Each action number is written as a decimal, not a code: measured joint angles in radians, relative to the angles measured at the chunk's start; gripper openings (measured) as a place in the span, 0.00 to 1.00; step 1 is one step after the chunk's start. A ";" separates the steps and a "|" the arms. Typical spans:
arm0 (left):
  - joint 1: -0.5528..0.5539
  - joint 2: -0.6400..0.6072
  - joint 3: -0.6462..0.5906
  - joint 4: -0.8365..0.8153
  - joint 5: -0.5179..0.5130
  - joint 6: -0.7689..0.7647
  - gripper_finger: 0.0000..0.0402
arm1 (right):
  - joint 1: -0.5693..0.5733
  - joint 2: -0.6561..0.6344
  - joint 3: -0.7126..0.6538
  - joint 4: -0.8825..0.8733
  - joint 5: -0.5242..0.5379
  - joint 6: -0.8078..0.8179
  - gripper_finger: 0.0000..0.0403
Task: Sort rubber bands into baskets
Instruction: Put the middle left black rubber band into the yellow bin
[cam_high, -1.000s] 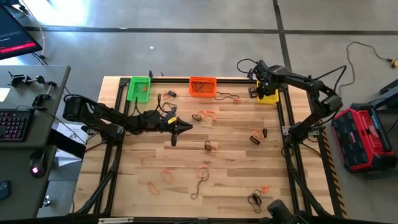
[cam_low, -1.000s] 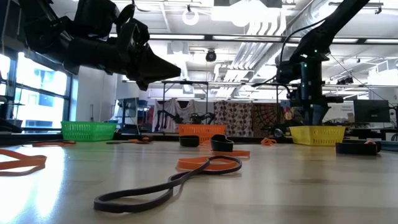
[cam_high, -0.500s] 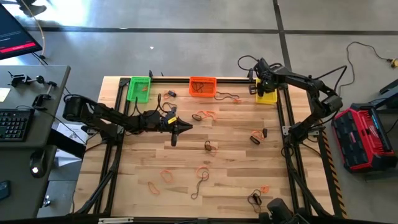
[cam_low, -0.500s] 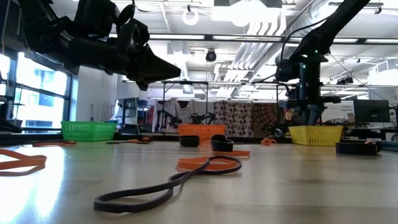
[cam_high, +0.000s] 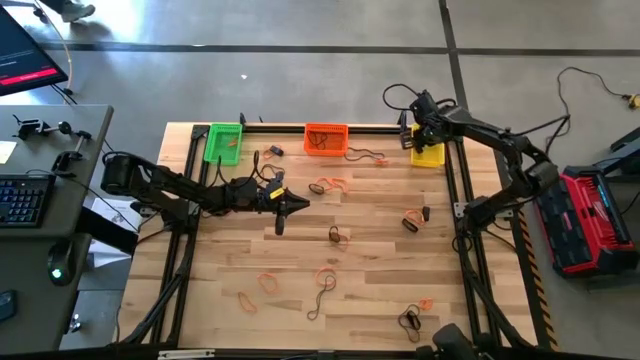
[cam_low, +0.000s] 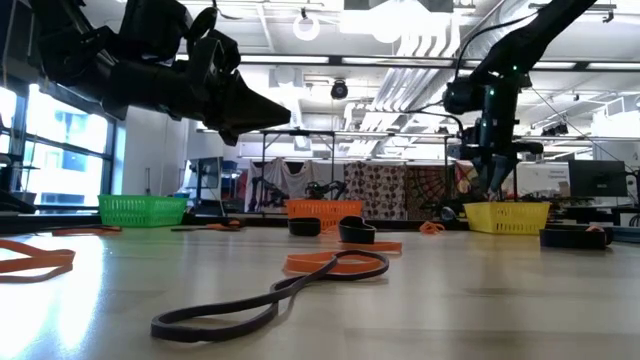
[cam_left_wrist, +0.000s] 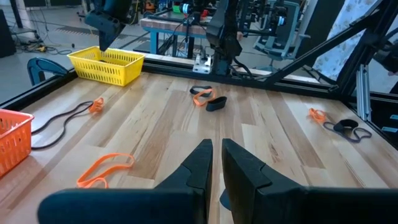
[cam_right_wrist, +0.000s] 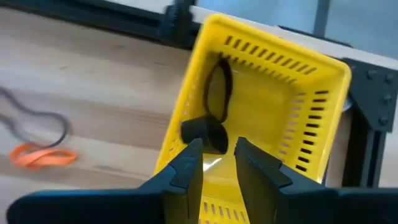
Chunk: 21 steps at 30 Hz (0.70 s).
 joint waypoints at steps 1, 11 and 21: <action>0.000 0.000 0.000 0.000 0.000 0.000 0.06 | 0.006 -0.001 0.000 0.002 -0.011 -0.010 0.20; 0.000 0.000 0.000 -0.008 0.000 0.000 0.06 | 0.021 0.085 0.000 0.010 -0.072 -0.017 0.02; 0.000 0.000 0.000 -0.016 0.000 0.000 0.06 | -0.010 0.116 0.000 0.053 -0.007 0.031 0.01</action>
